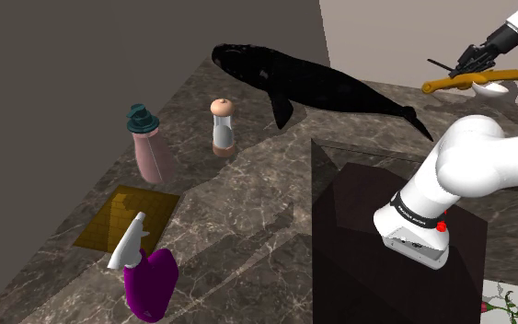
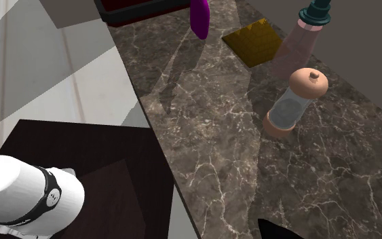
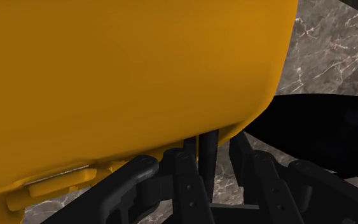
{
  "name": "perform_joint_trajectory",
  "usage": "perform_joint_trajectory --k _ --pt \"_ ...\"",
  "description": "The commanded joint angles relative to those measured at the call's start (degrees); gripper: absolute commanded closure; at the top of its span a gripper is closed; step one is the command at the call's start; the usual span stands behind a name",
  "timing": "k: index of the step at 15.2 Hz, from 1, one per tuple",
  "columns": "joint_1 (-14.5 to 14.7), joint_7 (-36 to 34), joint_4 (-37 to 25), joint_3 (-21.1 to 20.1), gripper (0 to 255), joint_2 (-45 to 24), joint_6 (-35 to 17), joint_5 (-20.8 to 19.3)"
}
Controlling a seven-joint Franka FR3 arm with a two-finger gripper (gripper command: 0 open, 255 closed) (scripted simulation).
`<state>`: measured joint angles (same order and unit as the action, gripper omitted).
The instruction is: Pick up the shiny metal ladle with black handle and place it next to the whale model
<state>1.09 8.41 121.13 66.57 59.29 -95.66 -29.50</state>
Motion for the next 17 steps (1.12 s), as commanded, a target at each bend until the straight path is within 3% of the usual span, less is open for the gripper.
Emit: perform_joint_trajectory --k 1,17 --pt "-0.20 0.14 1.24 0.86 255 0.36 -1.19 -0.72" --pt "-0.50 1.19 8.99 9.06 255 2.15 -10.15 -6.76"
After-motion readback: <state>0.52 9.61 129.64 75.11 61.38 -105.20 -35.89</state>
